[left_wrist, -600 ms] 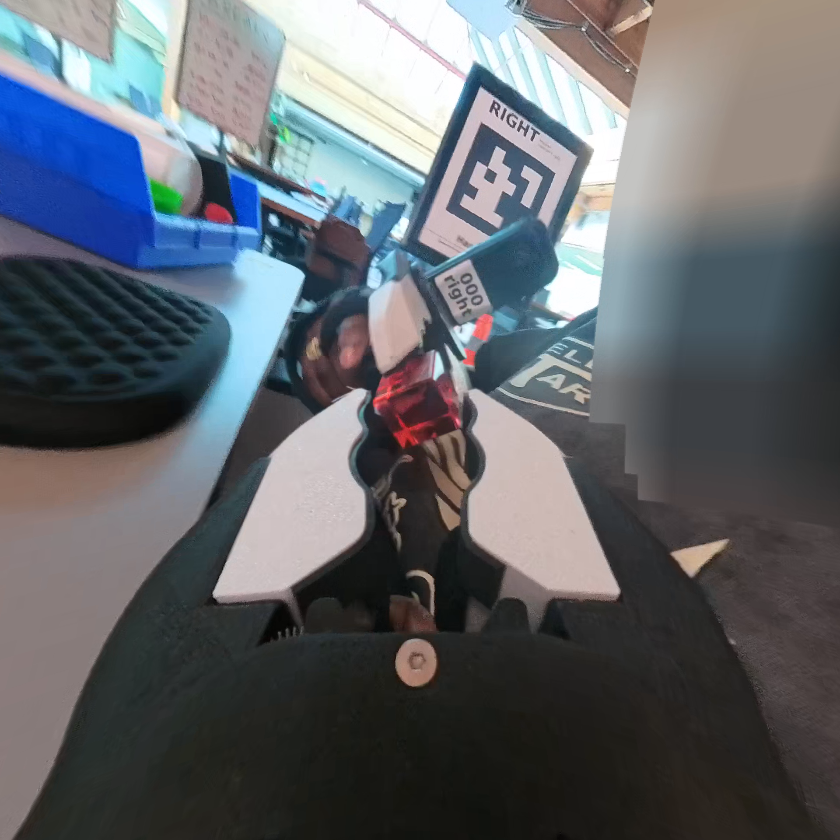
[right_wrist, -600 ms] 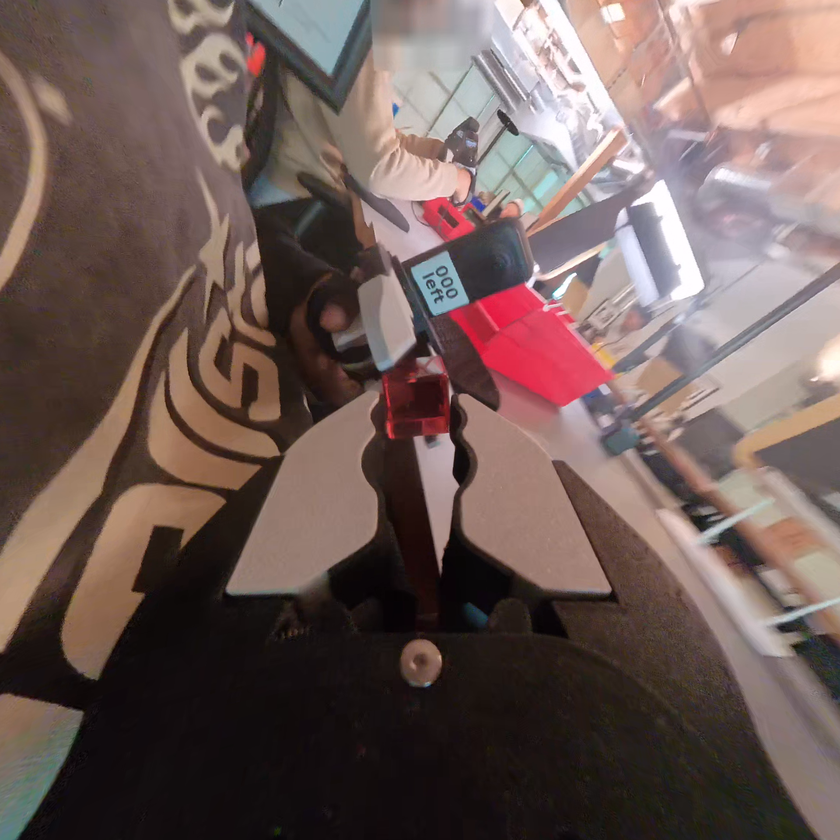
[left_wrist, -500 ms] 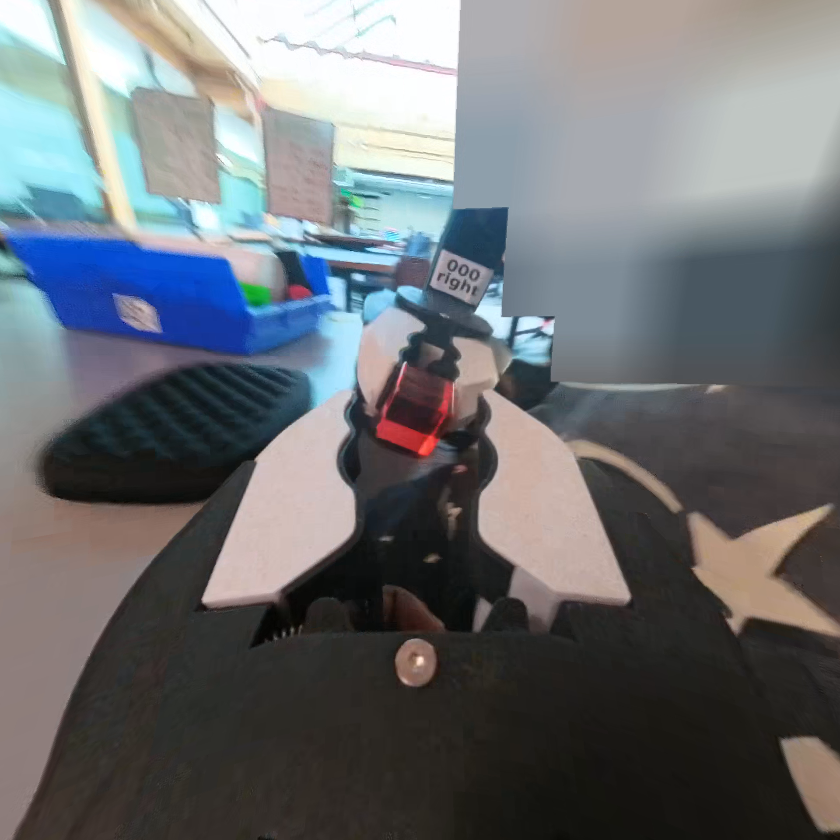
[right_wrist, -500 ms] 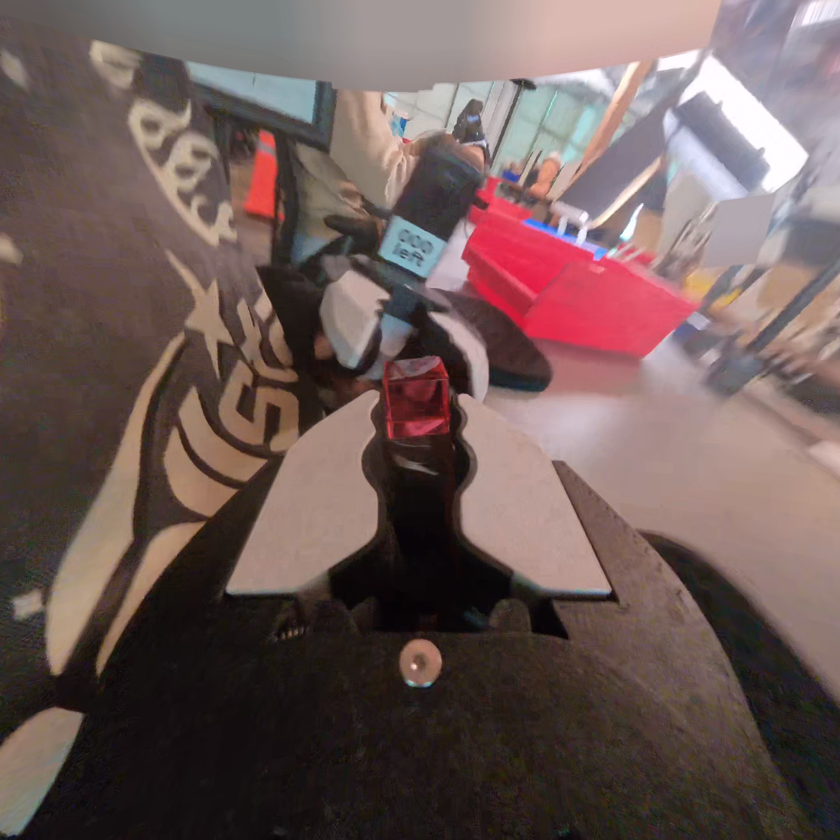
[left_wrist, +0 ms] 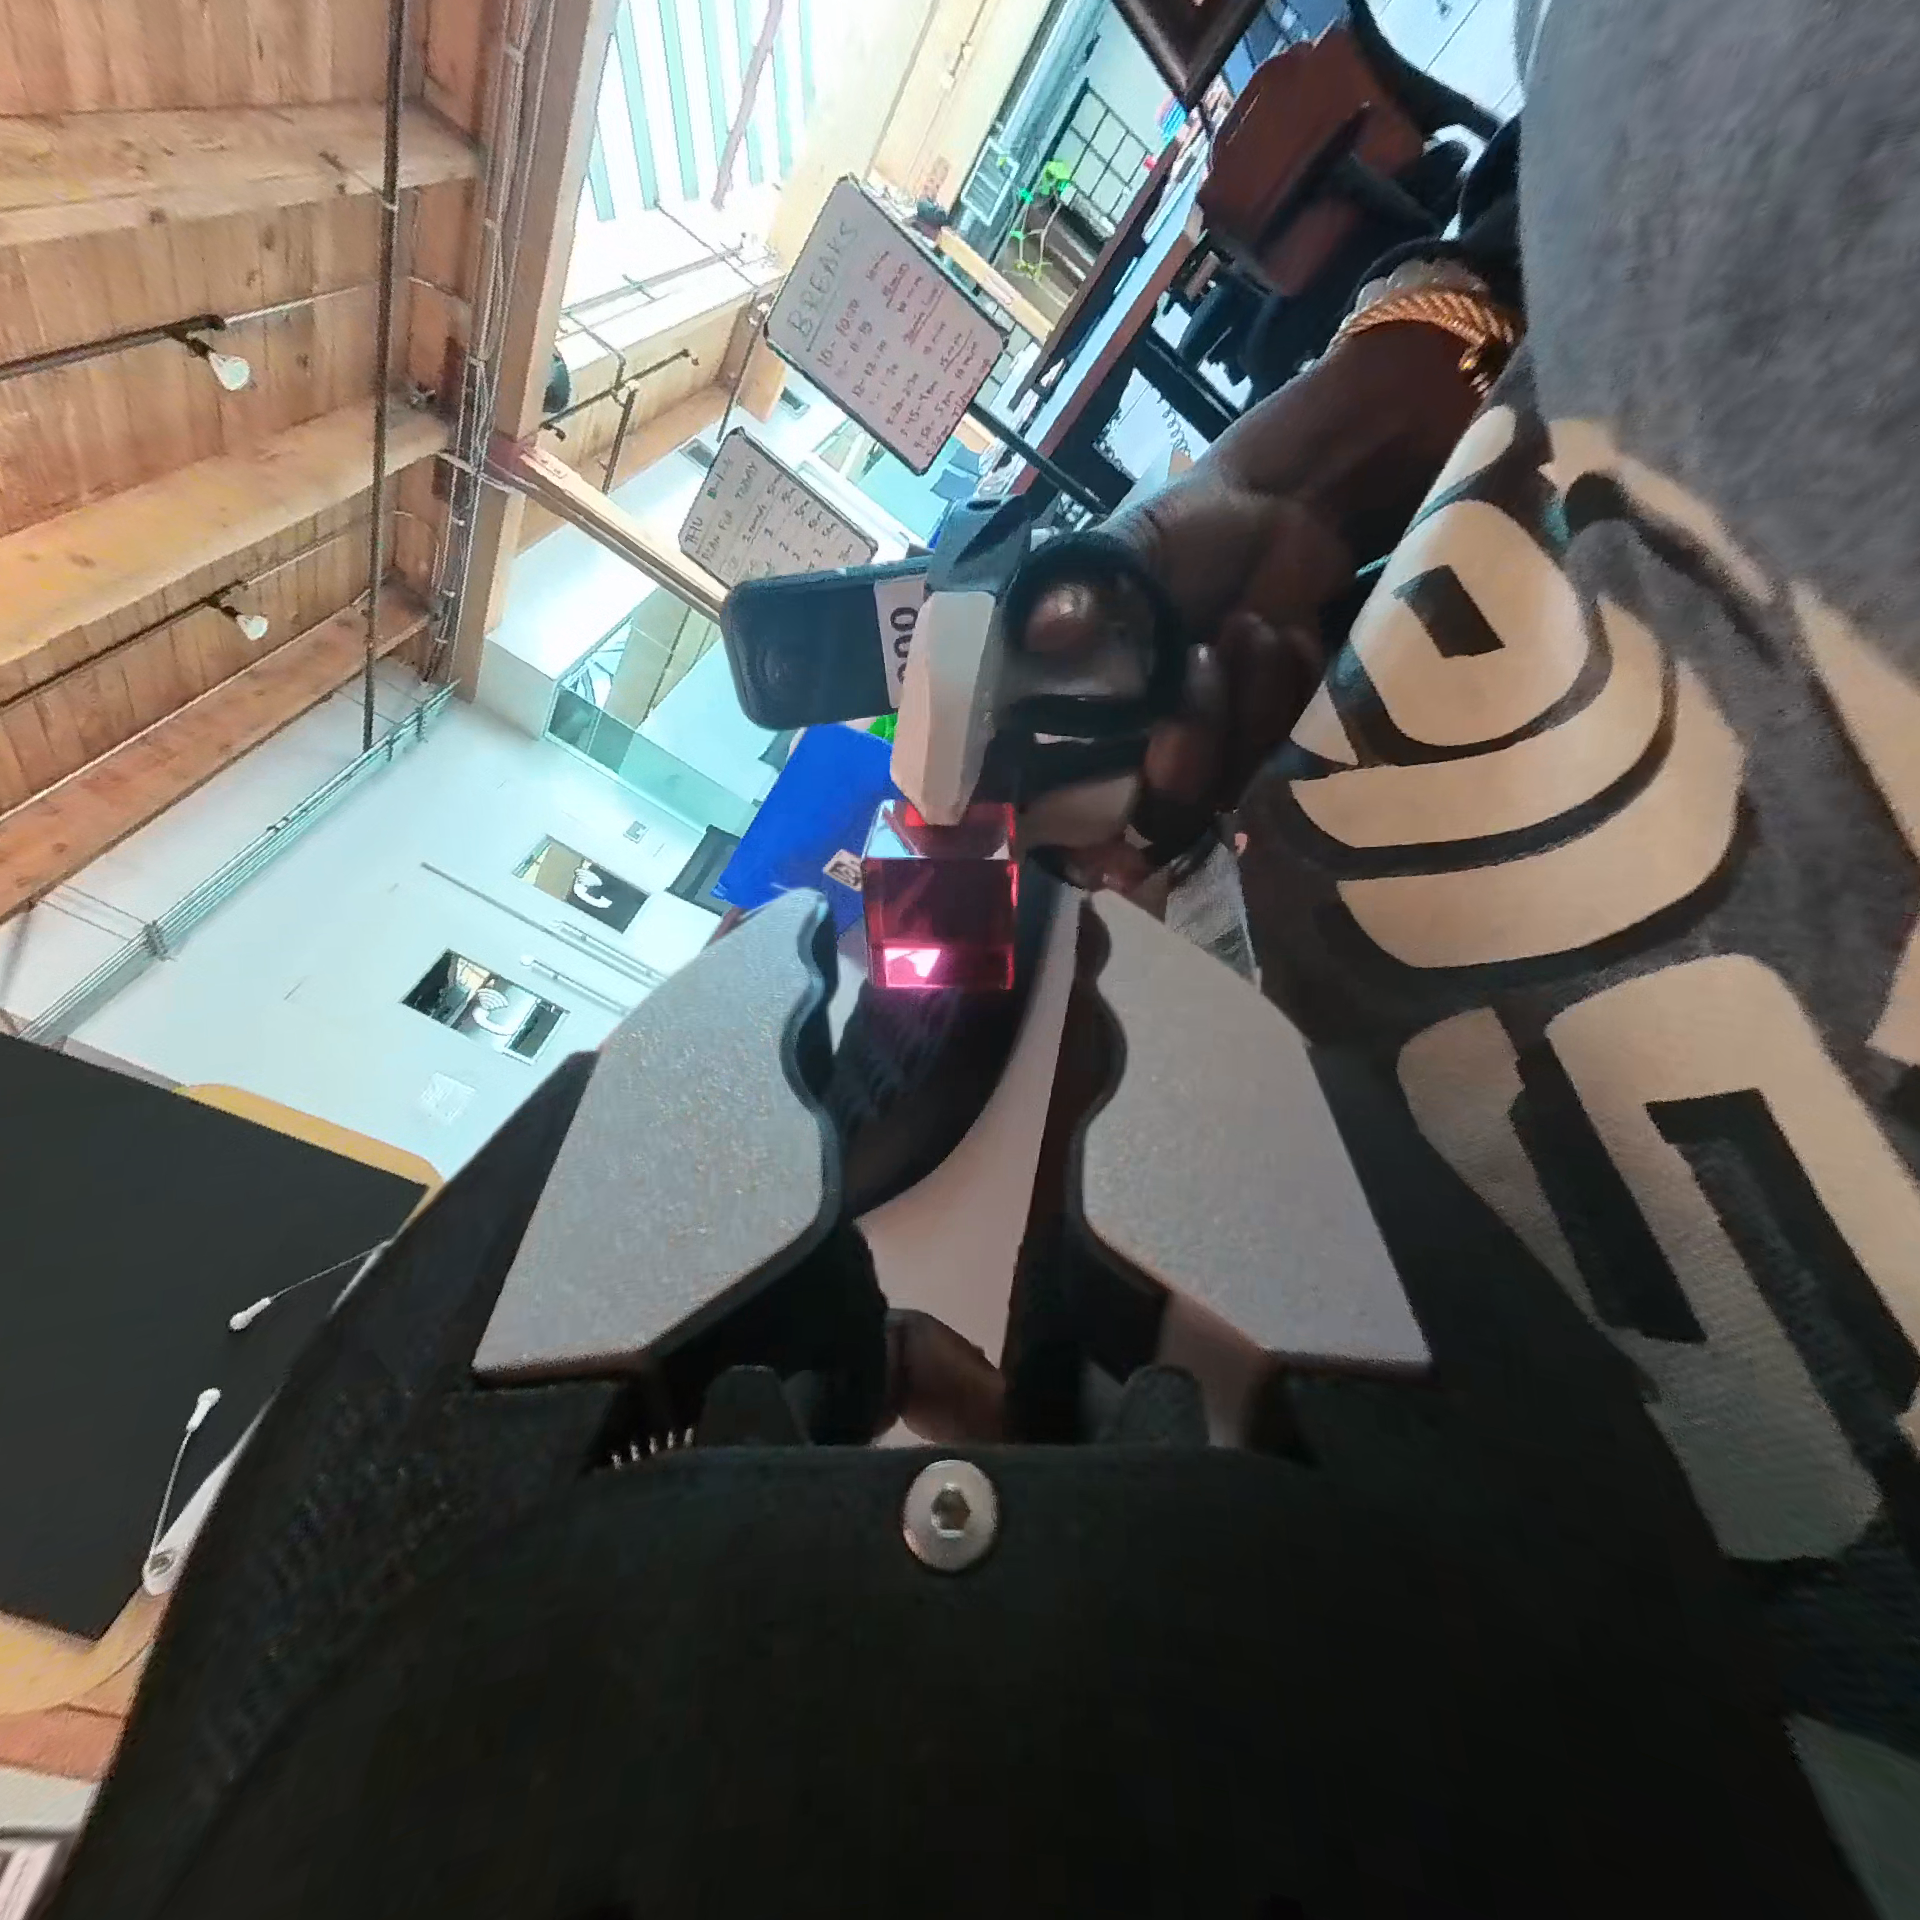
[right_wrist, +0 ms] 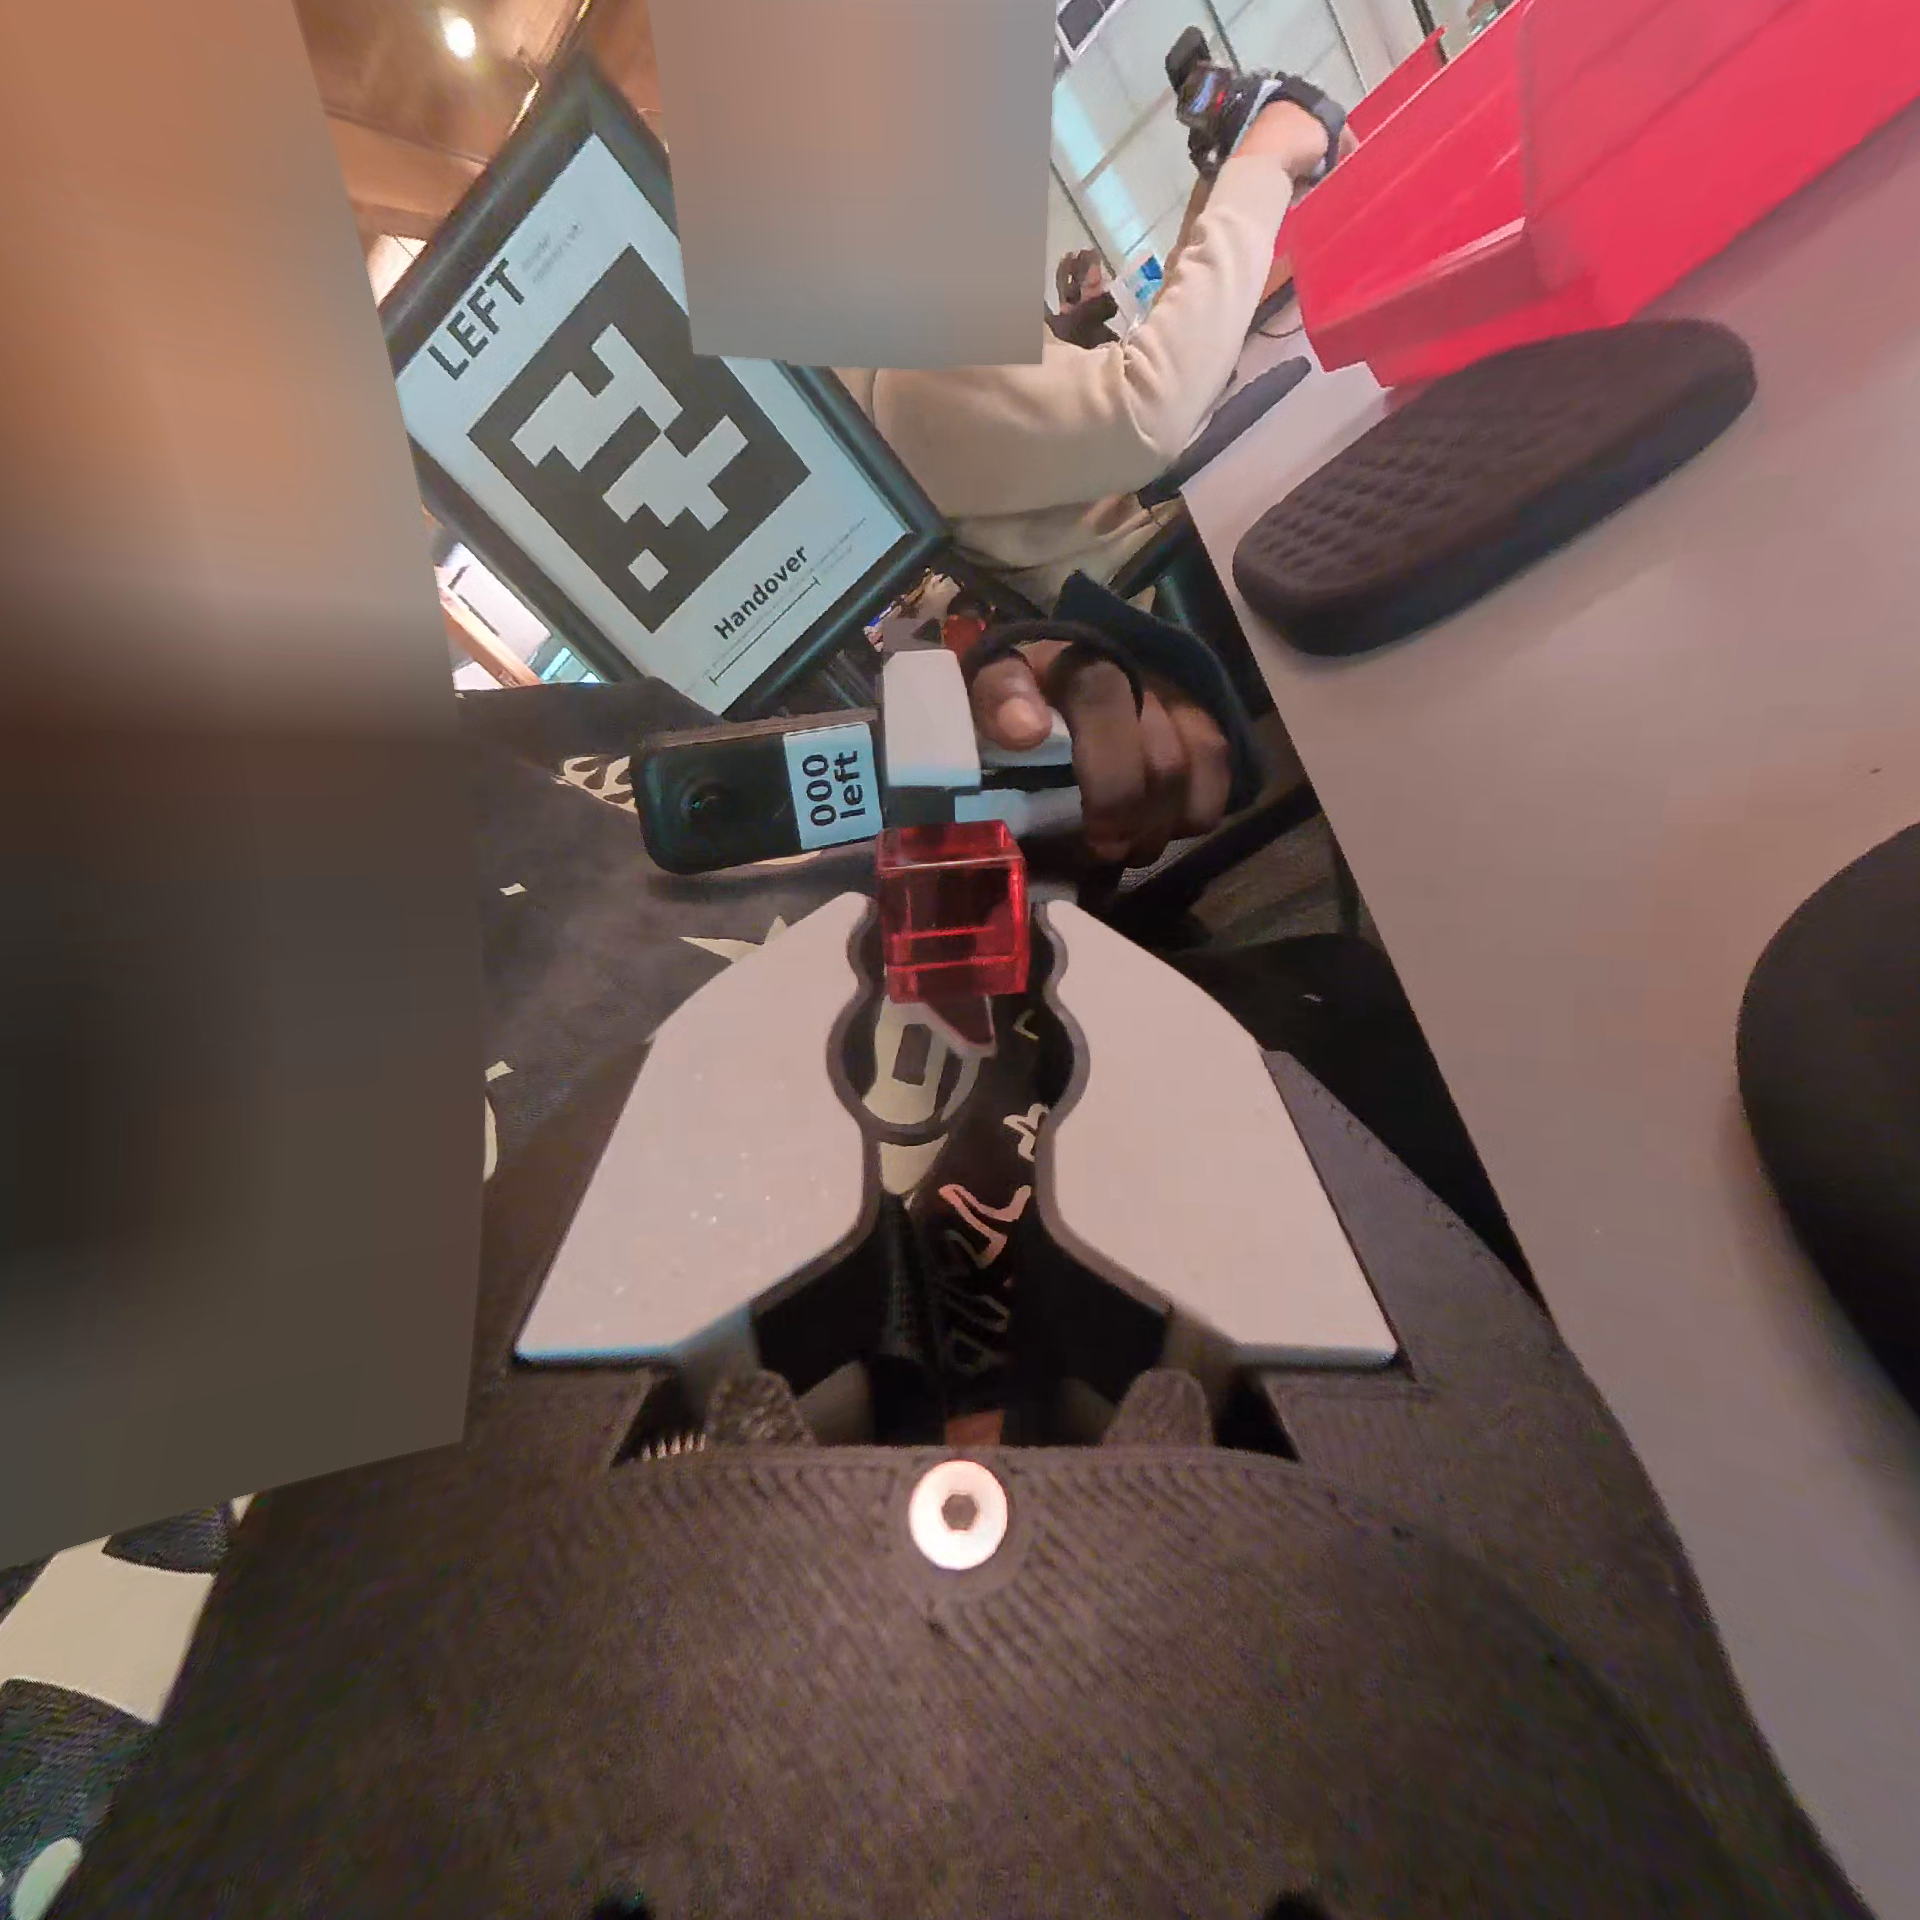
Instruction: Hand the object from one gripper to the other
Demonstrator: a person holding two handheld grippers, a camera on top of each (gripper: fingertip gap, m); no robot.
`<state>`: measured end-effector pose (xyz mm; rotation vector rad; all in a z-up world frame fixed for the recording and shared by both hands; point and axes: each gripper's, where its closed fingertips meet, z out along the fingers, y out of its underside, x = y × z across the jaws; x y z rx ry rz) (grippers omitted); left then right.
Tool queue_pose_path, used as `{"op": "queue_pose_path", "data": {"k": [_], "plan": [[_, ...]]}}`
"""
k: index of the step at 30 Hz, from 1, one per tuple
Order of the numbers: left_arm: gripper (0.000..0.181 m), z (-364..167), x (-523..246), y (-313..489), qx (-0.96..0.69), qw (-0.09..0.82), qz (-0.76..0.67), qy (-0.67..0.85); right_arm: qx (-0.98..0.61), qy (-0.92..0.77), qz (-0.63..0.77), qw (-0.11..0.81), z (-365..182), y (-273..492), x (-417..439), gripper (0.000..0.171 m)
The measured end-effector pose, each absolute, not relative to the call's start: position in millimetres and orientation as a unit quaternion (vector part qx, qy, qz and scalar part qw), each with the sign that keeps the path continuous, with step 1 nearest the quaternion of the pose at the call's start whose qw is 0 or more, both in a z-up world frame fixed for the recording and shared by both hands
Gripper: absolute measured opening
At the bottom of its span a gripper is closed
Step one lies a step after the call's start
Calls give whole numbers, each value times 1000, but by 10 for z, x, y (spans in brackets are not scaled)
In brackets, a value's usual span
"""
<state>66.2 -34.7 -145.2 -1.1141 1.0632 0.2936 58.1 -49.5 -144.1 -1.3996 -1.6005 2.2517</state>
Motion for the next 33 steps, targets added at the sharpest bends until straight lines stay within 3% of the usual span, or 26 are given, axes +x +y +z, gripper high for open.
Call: {"op": "queue_pose_path", "data": {"k": [4,8,14,17,21,26,28,33], "plan": [[27,-1479,640,-310,-519,703,138,466,-454,-521,723,13,-1476,-543,574,28],[27,-1396,637,-336,-577,711,-15,400,-419,-545,722,72,-1405,-528,583,32],[28,-1290,649,-416,-642,627,-365,249,-313,-649,581,378,-1331,-398,565,61],[28,-1342,699,-458,-652,555,-474,207,-233,-686,474,501,-1352,-432,576,60],[27,-1384,786,-508,-650,499,-542,188,-154,-704,389,574,-1393,-540,585,53],[27,-1475,886,-554,-660,460,-559,197,-111,-713,342,602,-1440,-607,583,31],[28,-1465,871,-546,-657,467,-558,198,-120,-718,346,593,-1457,-597,576,29],[45,-1249,651,-449,-610,620,-435,233,-239,-687,481,489,-1353,-493,569,28]]}}
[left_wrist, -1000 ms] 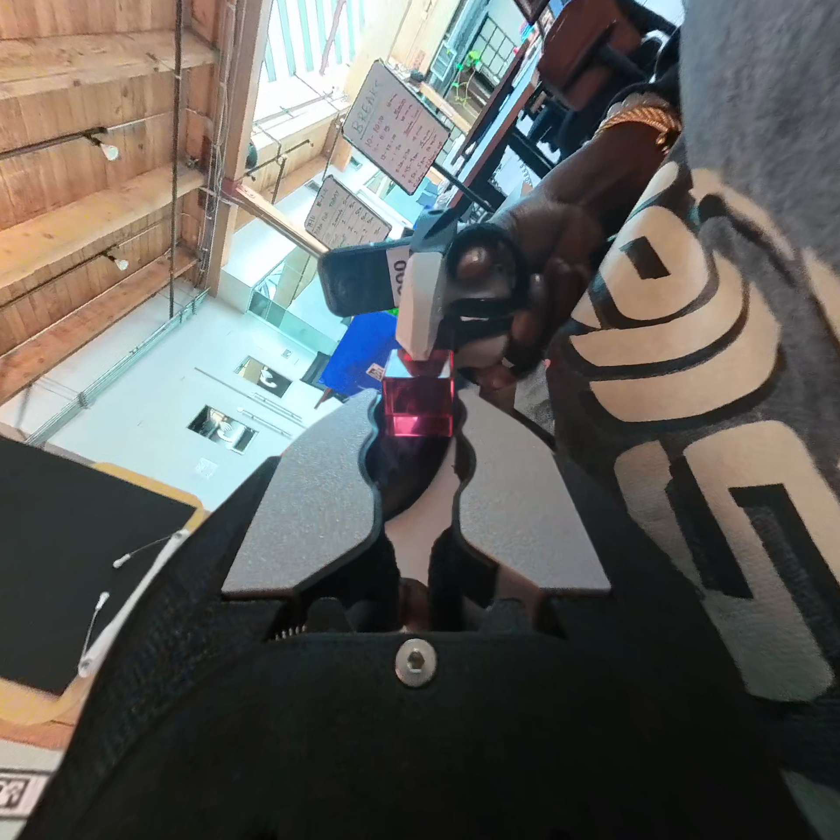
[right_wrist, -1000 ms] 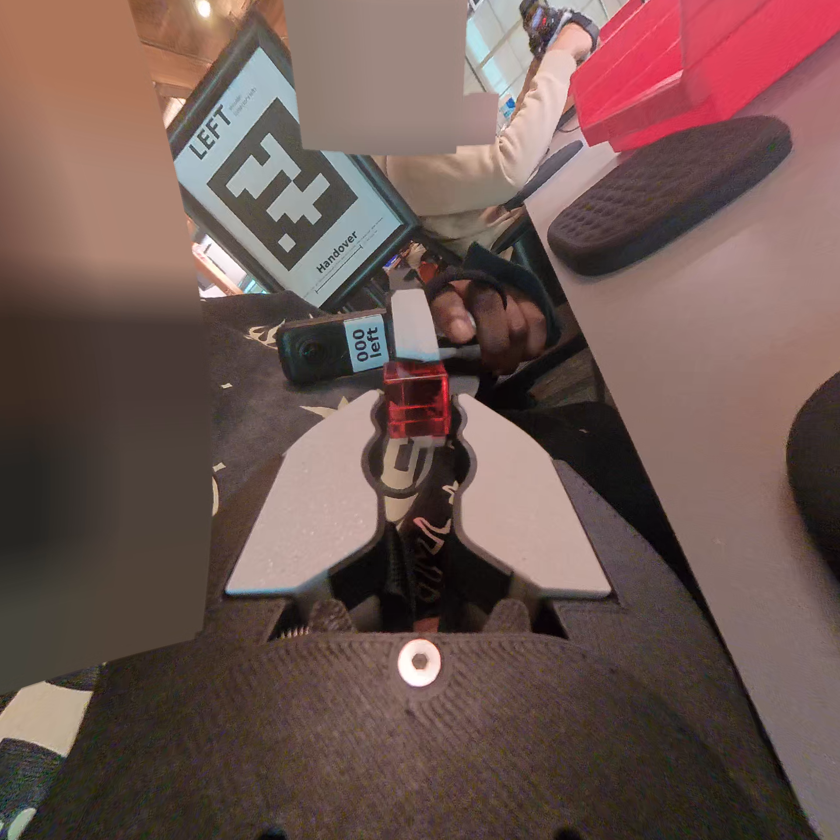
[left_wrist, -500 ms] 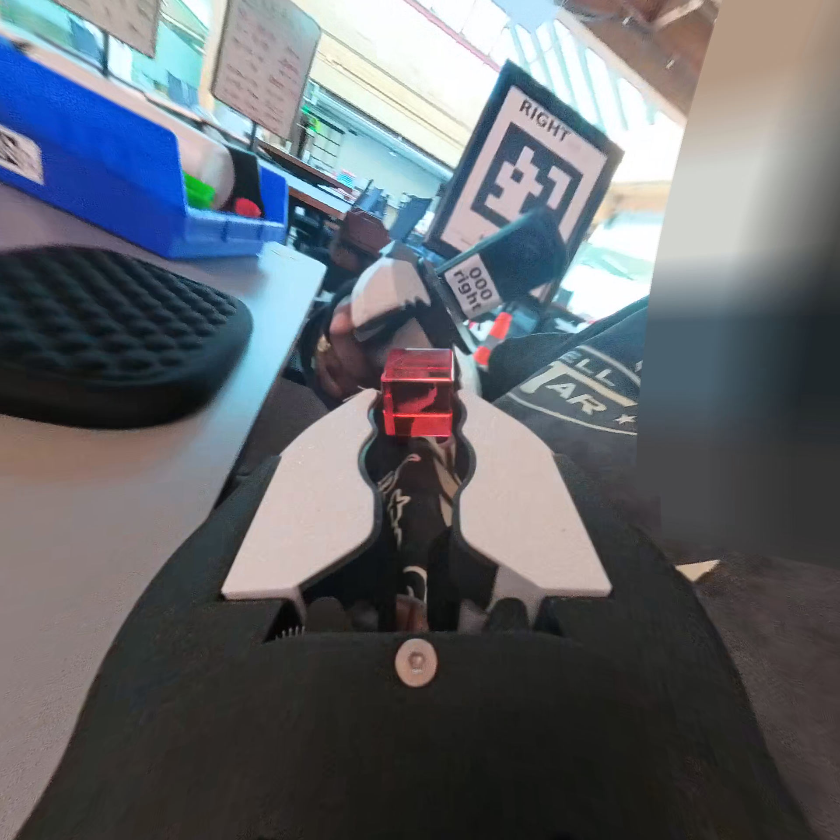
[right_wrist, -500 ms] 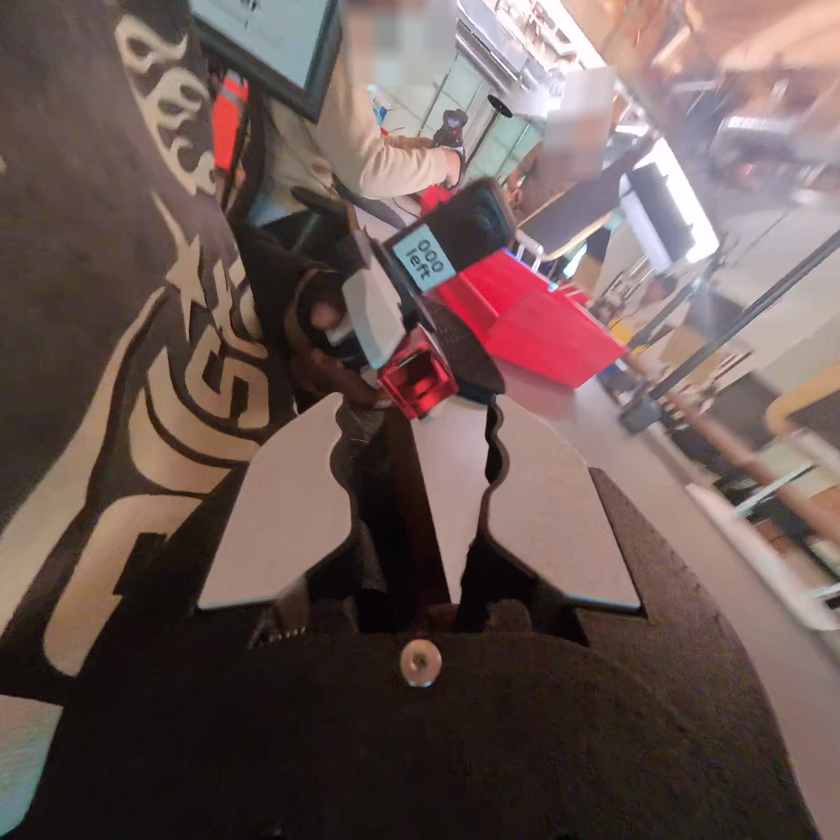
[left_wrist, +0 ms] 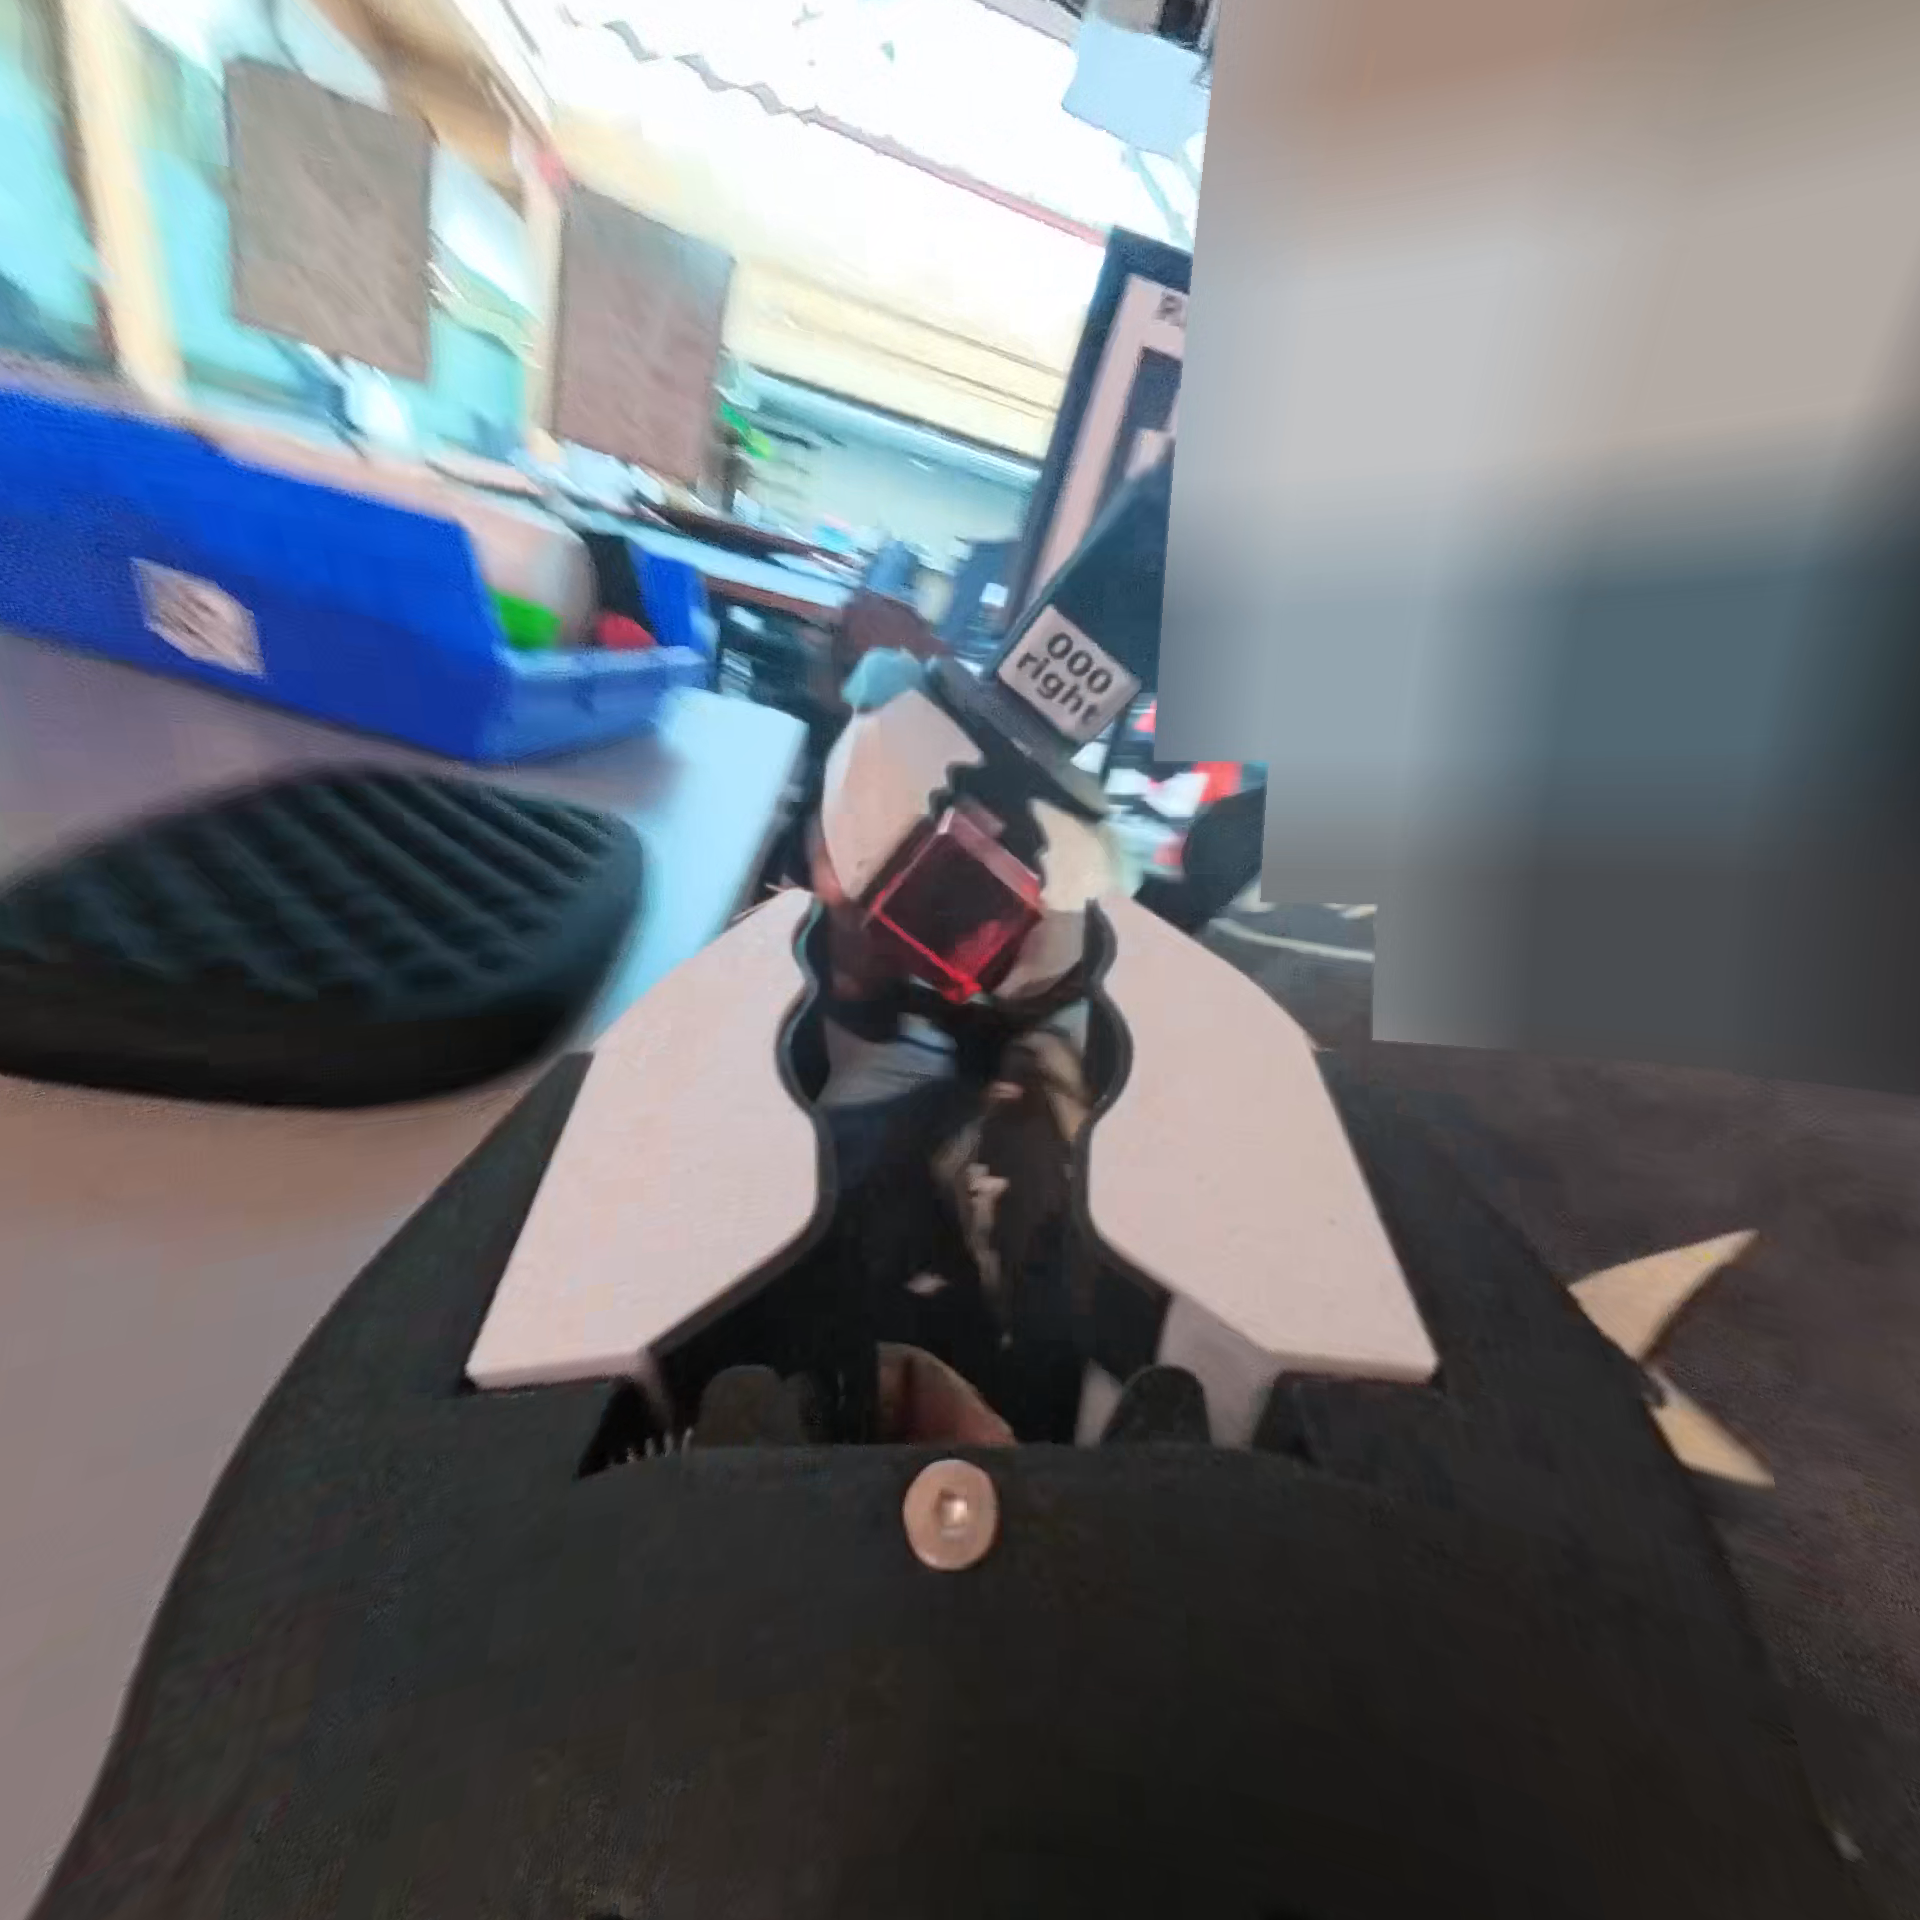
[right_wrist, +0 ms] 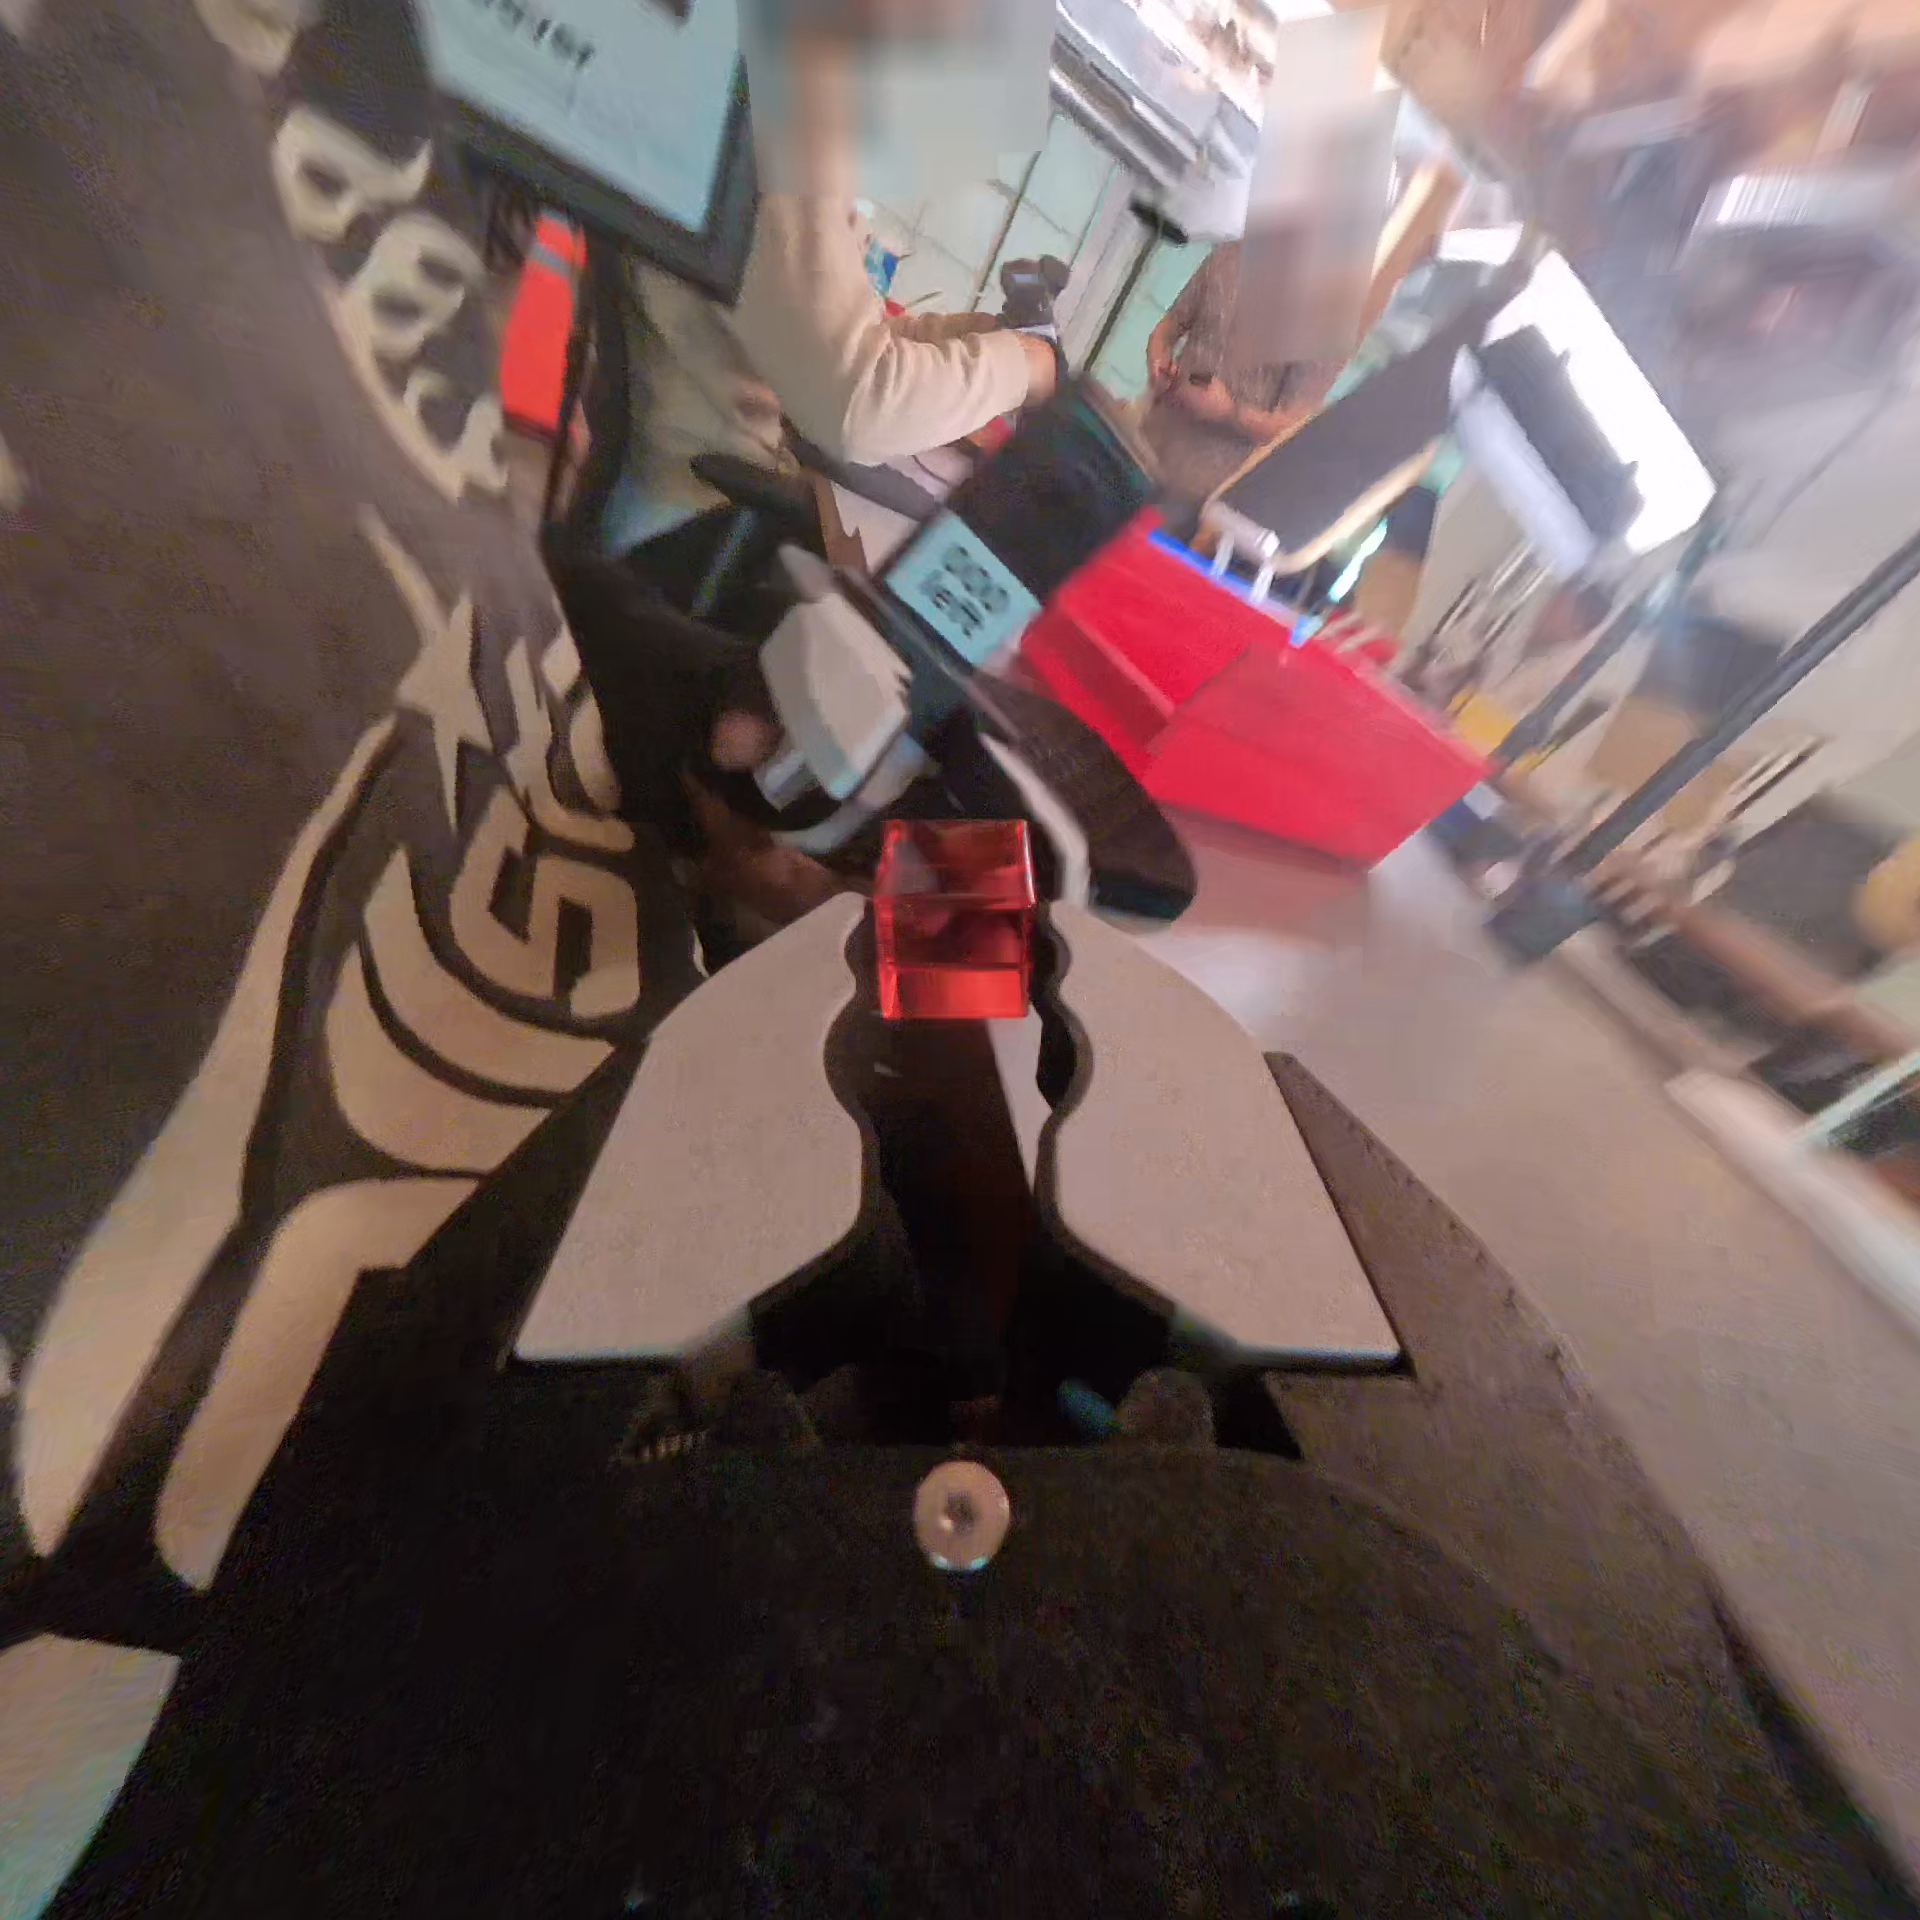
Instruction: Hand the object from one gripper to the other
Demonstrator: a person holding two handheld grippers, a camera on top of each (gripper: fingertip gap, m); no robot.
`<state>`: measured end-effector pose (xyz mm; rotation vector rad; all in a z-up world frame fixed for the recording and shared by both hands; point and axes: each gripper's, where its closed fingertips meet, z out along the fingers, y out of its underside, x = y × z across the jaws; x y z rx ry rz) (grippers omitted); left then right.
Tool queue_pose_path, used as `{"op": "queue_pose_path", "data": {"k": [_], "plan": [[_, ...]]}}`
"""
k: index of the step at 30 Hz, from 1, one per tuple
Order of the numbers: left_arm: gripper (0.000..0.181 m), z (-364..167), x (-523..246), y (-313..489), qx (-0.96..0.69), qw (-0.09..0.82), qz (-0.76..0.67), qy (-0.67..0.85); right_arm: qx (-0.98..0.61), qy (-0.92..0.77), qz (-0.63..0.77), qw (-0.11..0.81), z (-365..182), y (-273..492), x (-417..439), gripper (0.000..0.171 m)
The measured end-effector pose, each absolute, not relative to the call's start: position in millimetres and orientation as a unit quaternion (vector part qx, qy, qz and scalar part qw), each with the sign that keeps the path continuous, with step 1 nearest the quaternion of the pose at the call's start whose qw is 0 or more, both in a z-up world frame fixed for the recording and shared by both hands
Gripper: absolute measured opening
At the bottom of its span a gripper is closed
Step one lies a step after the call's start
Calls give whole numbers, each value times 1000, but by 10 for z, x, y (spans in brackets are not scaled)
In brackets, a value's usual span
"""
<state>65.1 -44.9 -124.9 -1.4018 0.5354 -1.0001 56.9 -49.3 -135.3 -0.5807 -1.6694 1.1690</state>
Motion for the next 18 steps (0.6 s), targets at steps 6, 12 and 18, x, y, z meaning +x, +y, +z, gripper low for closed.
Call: {"op": "queue_pose_path", "data": {"k": [6,12,18], "plan": [[52,-1241,526,-401,-545,747,-80,373,-403,-578,679,209,-1309,-434,567,28],[52,-1477,672,-340,-511,711,105,472,-442,-525,727,6,-1423,-595,608,28],[28,-1509,735,-372,-512,711,83,476,-454,-547,704,-9,-1534,-655,612,27]]}}
